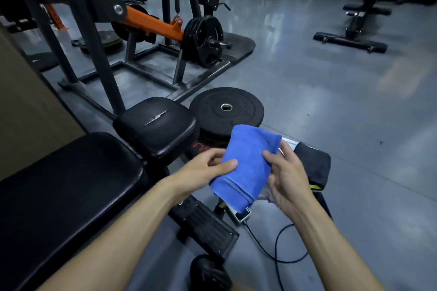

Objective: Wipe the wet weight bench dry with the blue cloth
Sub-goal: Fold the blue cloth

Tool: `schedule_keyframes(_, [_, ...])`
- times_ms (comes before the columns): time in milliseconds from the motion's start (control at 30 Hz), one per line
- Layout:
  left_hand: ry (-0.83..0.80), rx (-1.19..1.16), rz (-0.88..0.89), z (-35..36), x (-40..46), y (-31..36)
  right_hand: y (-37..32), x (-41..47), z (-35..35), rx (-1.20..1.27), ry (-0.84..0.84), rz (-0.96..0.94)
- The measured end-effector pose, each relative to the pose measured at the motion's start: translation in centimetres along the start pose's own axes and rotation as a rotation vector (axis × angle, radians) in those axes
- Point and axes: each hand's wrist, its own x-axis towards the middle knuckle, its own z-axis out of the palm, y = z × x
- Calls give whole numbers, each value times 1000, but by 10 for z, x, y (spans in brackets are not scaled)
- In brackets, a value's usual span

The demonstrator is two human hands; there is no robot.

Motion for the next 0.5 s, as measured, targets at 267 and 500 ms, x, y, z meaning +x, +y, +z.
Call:
schedule_keyframes(267, [119, -64, -32, 32, 59, -27, 47, 8, -25, -79, -79, 318])
schedule_keyframes(500, [13, 173, -251, 50, 96, -67, 75, 21, -38, -237, 163, 310])
